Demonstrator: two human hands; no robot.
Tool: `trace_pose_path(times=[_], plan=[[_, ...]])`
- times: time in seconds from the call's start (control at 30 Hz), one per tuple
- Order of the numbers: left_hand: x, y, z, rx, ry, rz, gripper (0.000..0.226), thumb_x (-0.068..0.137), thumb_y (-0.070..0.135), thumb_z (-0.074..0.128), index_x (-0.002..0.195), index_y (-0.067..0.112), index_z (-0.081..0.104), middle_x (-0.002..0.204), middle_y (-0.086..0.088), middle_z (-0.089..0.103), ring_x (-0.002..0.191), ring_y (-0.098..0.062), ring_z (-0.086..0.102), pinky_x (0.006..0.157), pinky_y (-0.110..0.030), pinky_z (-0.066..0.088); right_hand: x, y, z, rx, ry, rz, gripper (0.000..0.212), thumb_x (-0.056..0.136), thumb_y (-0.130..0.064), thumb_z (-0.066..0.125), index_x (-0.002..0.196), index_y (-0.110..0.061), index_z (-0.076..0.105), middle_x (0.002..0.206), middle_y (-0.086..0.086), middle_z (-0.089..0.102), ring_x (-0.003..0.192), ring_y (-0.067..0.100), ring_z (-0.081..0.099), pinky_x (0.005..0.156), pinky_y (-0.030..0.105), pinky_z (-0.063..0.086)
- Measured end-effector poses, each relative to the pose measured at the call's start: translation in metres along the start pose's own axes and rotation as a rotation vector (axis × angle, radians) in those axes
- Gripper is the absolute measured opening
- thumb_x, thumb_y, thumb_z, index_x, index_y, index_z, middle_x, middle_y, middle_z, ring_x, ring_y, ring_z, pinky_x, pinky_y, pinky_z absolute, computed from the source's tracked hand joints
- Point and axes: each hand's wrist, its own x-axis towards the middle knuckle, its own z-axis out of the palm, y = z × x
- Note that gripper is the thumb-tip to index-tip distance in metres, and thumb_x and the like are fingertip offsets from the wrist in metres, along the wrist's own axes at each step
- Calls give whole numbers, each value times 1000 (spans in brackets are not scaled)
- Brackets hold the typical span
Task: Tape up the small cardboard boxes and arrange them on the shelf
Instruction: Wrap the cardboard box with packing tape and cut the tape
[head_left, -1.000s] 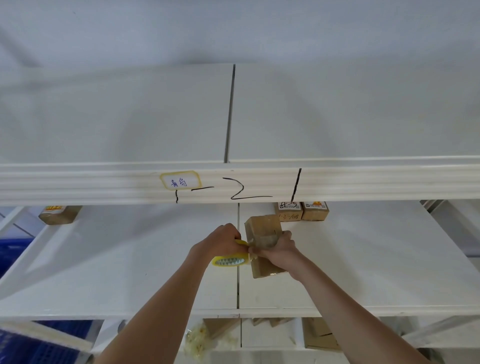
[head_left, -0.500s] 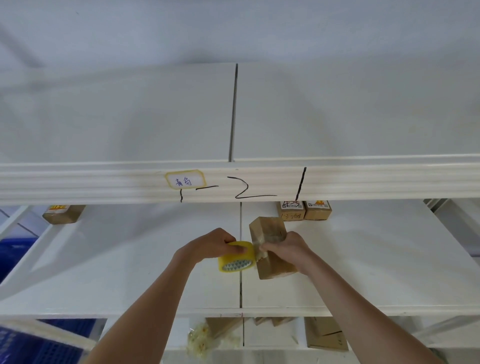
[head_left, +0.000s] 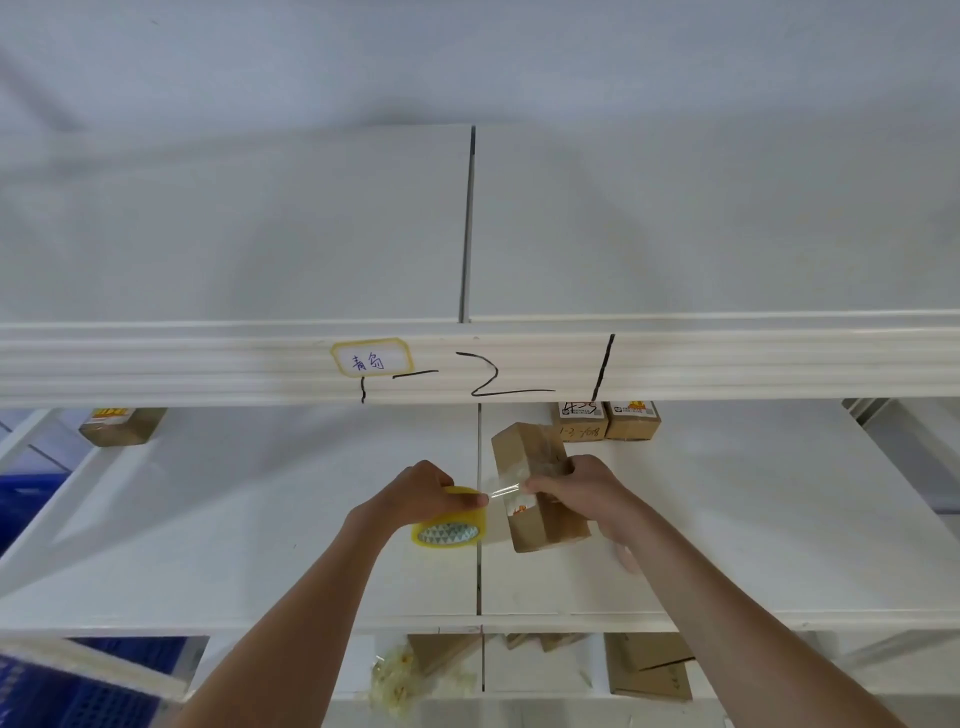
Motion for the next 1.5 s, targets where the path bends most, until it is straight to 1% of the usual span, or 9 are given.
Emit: trace_pose_path(times=[0.2, 0.37, 0.53, 0.77, 0.87, 1.0, 1.17, 1.27, 1.5], plan=[[-4, 10, -1, -34, -29, -17, 74, 41, 94, 62, 56, 22, 54, 54, 9, 51, 54, -10, 55, 53, -24, 39, -3, 4, -1, 100, -85, -15, 67, 51, -49, 85, 109, -19, 72, 100, 1, 78, 100, 20, 71, 94, 40, 57], [-3, 15, -4, -134, -76, 38, 69, 59, 84, 70, 69, 15, 68, 67, 1, 64, 68, -16, 64, 64, -26, 46, -8, 5, 1, 305, -143, -25, 68, 65, -39, 83, 127, -19, 62, 112, 8, 75, 106, 26, 70, 85, 36, 58], [-5, 31, -11, -177, -84, 93, 50, 74, 70, 75, 59, 24, 62, 58, 9, 58, 65, -11, 61, 61, -23, 43, -12, 6, 5, 535, -249, -2, 31, 89, -31, 64, 115, -16, 73, 111, 16, 72, 99, 27, 69, 82, 38, 56], [-7, 41, -10, -32, -53, 137, 51, 71, 76, 71, 64, 26, 64, 66, 8, 64, 66, -9, 65, 61, -23, 48, -14, 1, 14, 351, -291, 17, 65, 68, -50, 88, 120, -16, 70, 112, 10, 75, 105, 27, 72, 89, 40, 60], [-4, 44, -9, 62, -50, 150, 37, 72, 63, 76, 65, 28, 67, 71, 7, 67, 68, -10, 68, 54, -19, 46, -11, 2, 18, 207, -235, -19, 55, 68, -44, 92, 114, -21, 71, 102, 3, 78, 100, 24, 74, 93, 44, 59], [-3, 44, -1, 35, -12, 130, 42, 74, 66, 75, 67, 25, 67, 69, 6, 65, 63, -9, 65, 55, -21, 47, -5, 3, 15, 143, -161, -22, 54, 63, -32, 95, 110, -23, 71, 93, -3, 79, 88, 17, 76, 75, 35, 62], [-10, 35, 0, -153, -94, 144, 44, 90, 59, 66, 61, 26, 62, 59, 11, 53, 63, -10, 51, 60, -22, 38, -2, 10, 1, 173, -58, -4, 32, 77, -22, 83, 107, -17, 73, 90, 2, 78, 82, 20, 76, 60, 29, 60], [-11, 30, -1, -133, -171, 151, 39, 89, 56, 68, 68, 24, 66, 69, 6, 57, 68, -10, 52, 64, -22, 40, -3, 14, -3, 169, -66, 7, 26, 78, -22, 83, 101, -19, 73, 90, 3, 79, 83, 21, 76, 62, 30, 60], [-1, 27, -2, -31, -97, 142, 41, 80, 57, 77, 64, 22, 63, 65, 6, 56, 62, -10, 52, 59, -23, 39, -1, 16, 2, 169, -65, 42, 26, 76, -17, 83, 101, -13, 74, 90, 7, 78, 83, 24, 76, 63, 33, 62]])
